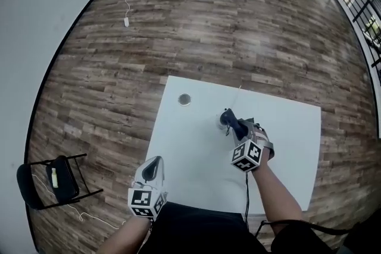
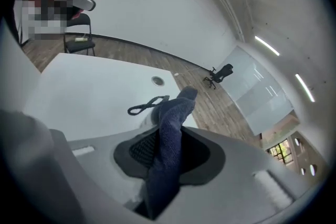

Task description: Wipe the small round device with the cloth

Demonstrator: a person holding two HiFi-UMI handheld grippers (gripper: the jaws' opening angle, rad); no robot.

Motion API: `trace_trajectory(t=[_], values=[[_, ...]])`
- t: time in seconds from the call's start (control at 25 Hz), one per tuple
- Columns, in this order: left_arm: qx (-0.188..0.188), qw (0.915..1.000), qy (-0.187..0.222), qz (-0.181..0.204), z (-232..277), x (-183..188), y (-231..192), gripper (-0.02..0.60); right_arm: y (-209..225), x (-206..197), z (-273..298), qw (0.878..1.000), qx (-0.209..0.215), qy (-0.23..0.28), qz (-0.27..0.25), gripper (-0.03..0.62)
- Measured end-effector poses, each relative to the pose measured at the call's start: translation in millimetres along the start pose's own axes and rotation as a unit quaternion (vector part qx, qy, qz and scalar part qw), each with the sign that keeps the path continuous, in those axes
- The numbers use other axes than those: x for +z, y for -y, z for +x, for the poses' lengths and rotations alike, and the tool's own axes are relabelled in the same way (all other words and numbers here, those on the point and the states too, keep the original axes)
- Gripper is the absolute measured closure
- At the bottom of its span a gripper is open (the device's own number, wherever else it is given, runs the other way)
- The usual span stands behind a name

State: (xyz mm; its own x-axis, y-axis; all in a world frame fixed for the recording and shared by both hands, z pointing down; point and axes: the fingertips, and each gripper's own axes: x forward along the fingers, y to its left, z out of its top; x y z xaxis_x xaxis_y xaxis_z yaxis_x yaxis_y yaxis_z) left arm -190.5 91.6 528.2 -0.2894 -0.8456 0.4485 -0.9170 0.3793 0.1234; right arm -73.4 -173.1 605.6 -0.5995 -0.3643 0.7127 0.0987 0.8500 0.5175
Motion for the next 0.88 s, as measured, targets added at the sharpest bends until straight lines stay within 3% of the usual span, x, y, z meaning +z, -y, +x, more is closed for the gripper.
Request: trace_trajectory(t=[0.12, 0.28, 0.48, 0.64, 0.88], values=[[-0.037, 0.9993, 0.007, 0.005, 19, 8, 10, 0.574, 26, -6, 4, 0.999, -0.023, -0.031, 0.002, 0.494], [-0.071, 0.9974, 0.016, -0.001, 32, 8, 13, 0.575, 22, -14, 14, 0.996, -0.009, -0.084, -0.032, 0.494], [-0.087, 0.9962, 0.012, 0.004, 40, -7, 11, 0.574, 9, -16, 11, 0.99, -0.001, -0.126, -0.061, 0.494], [-0.097, 0.9951, 0.009, -0.02, 41, -14, 5, 0.574, 9, -7, 6, 0.988, 0.003, -0.146, -0.059, 0.494], [-0.1, 0.9947, 0.003, -0.026, 39, -22, -9, 0.575, 9, -7, 8, 0.972, -0.008, -0.196, -0.129, 0.494]])
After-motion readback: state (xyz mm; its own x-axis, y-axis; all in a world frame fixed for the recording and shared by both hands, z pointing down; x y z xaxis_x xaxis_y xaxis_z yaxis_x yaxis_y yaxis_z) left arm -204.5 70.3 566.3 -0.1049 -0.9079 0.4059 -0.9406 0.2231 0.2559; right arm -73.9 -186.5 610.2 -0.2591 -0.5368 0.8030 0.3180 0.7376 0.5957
